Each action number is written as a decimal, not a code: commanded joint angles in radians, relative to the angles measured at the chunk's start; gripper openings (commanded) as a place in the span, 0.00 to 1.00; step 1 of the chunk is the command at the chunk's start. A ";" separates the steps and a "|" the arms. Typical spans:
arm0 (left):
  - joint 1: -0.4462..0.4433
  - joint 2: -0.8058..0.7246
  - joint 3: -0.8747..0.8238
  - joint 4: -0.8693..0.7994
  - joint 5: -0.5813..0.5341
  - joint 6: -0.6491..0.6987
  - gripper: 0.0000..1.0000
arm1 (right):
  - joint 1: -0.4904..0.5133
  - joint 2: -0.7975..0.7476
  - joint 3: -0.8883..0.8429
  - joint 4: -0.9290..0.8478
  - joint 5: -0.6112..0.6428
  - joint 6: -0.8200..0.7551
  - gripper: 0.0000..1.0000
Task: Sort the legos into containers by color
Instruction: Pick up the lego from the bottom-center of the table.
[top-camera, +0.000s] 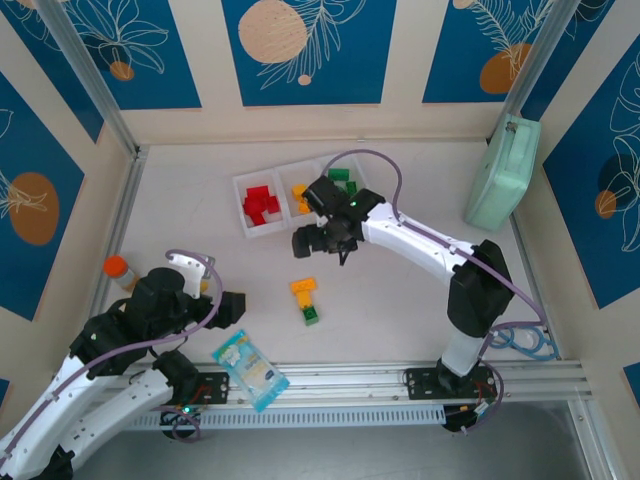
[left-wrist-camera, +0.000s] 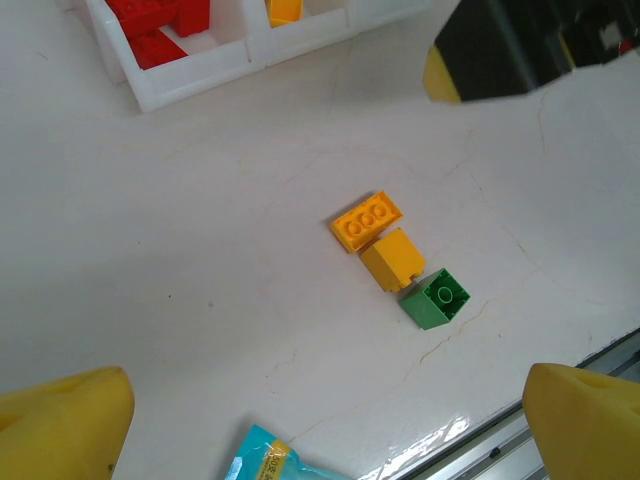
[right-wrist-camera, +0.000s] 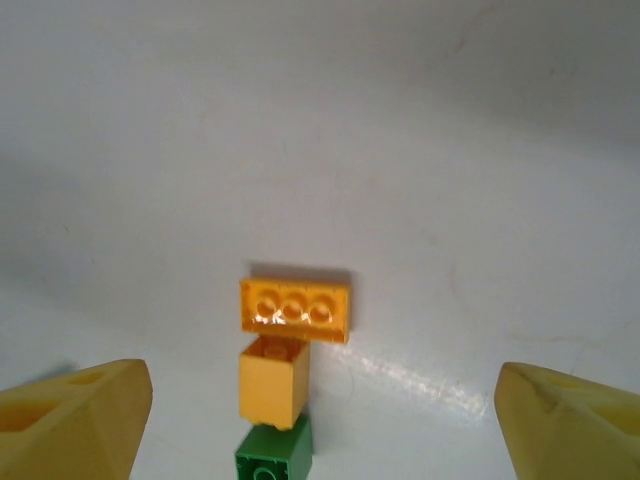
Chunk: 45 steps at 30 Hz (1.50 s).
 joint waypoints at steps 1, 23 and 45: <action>-0.003 -0.010 -0.008 0.016 0.015 0.007 0.99 | 0.035 -0.036 -0.037 -0.008 -0.027 0.051 0.91; -0.002 -0.009 -0.010 0.021 0.032 0.009 0.99 | 0.201 0.144 -0.071 0.028 -0.080 0.188 0.94; -0.003 -0.024 -0.011 0.019 0.027 0.010 0.99 | 0.209 0.249 -0.019 -0.028 -0.053 0.153 0.60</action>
